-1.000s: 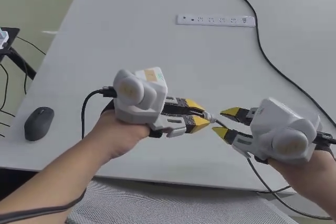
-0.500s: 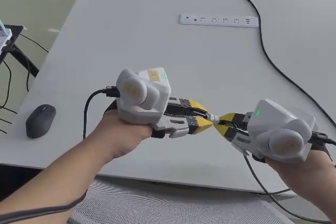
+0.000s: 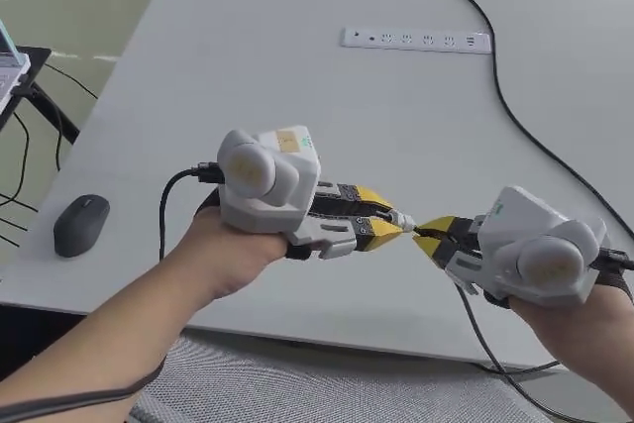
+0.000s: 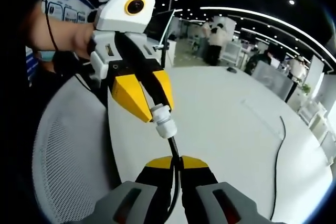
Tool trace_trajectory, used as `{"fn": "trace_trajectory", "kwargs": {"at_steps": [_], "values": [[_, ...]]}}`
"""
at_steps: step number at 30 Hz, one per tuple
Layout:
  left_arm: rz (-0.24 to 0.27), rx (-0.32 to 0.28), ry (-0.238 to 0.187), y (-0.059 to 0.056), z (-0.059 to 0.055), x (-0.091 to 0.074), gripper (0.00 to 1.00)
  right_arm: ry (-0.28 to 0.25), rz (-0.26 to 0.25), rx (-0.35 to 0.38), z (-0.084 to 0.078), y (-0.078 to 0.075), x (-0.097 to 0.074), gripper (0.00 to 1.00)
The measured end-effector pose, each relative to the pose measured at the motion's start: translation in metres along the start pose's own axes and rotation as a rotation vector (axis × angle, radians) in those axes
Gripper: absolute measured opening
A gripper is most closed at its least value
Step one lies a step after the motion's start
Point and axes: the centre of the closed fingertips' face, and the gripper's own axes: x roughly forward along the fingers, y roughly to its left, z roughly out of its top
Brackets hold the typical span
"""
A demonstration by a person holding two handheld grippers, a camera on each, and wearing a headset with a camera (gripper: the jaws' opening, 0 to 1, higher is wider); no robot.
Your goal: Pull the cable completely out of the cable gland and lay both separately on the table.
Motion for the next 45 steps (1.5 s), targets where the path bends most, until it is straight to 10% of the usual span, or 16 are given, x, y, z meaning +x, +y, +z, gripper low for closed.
{"fn": "trace_trajectory", "kwargs": {"at_steps": [45], "values": [[0.01, -0.038, -0.023, 0.007, -0.013, -0.013, 0.15, 0.09, -0.04, 0.143, -0.03, -0.01, -0.003, 0.0]]}}
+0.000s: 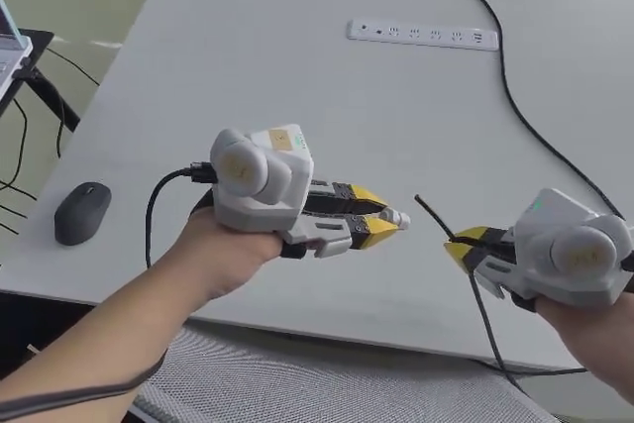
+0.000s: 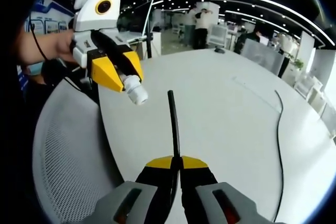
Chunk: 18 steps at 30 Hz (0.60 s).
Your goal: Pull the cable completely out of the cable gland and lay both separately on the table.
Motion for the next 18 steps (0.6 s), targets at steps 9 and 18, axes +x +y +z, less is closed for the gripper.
{"fn": "trace_trajectory", "kwargs": {"at_steps": [9, 18], "values": [[-0.013, -0.006, -0.001, 0.004, -0.009, -0.008, 0.15, 0.03, -0.021, 0.006, 0.012, -0.005, 0.004, 0.0], [-0.02, -0.018, -0.007, 0.011, -0.022, -0.022, 0.15, 0.052, -0.058, -0.013, 0.031, -0.011, 0.012, 0.0]]}}
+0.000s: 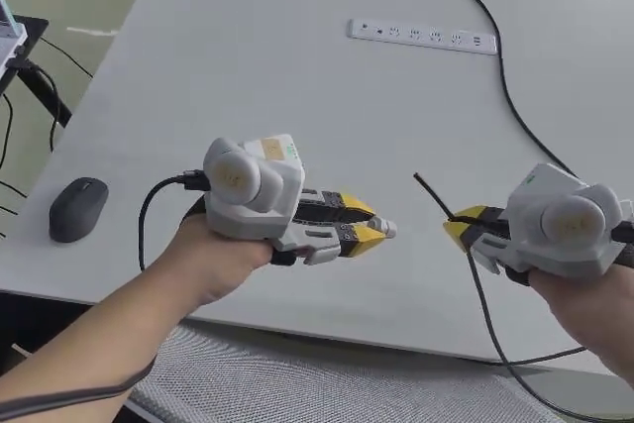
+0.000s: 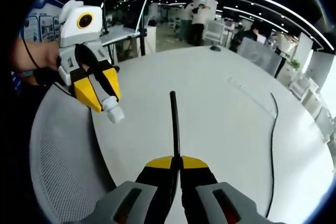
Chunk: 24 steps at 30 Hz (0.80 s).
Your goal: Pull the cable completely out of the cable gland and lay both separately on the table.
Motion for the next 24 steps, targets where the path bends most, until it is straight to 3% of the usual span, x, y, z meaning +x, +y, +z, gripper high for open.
{"fn": "trace_trajectory", "kwargs": {"at_steps": [11, 24], "values": [[-0.01, -0.012, -0.012, 0.008, -0.017, -0.021, 0.16, 0.02, -0.027, 0.016, 0.027, -0.006, 0.02, 0.0], [0.007, -0.033, 0.005, 0.026, -0.046, -0.046, 0.16, 0.037, -0.009, -0.074, 0.066, 0.006, 0.058, 0.0]]}}
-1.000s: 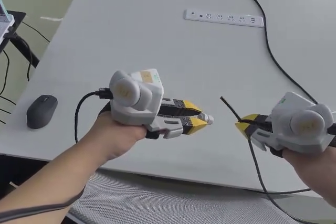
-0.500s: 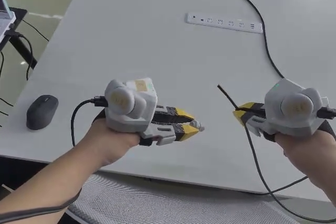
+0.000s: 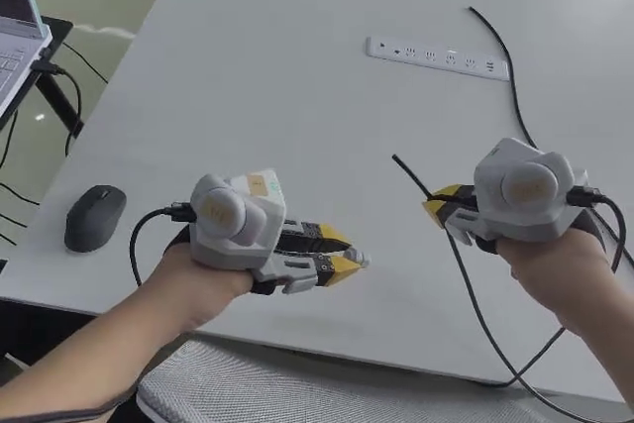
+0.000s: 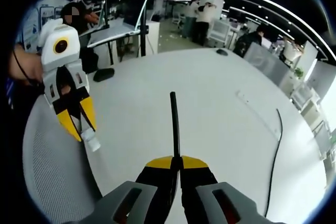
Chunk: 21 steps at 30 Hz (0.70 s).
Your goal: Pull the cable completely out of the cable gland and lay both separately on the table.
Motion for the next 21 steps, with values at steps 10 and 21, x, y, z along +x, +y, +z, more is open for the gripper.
{"fn": "trace_trajectory", "kwargs": {"at_steps": [10, 21], "values": [[0.009, -0.024, -0.001, 0.006, -0.02, -0.011, 0.16, 0.02, 0.033, -0.047, 0.023, 0.007, 0.032, 0.0], [0.014, -0.035, -0.003, 0.018, -0.039, -0.019, 0.16, 0.05, 0.084, -0.126, 0.045, 0.02, 0.074, 0.0]]}}
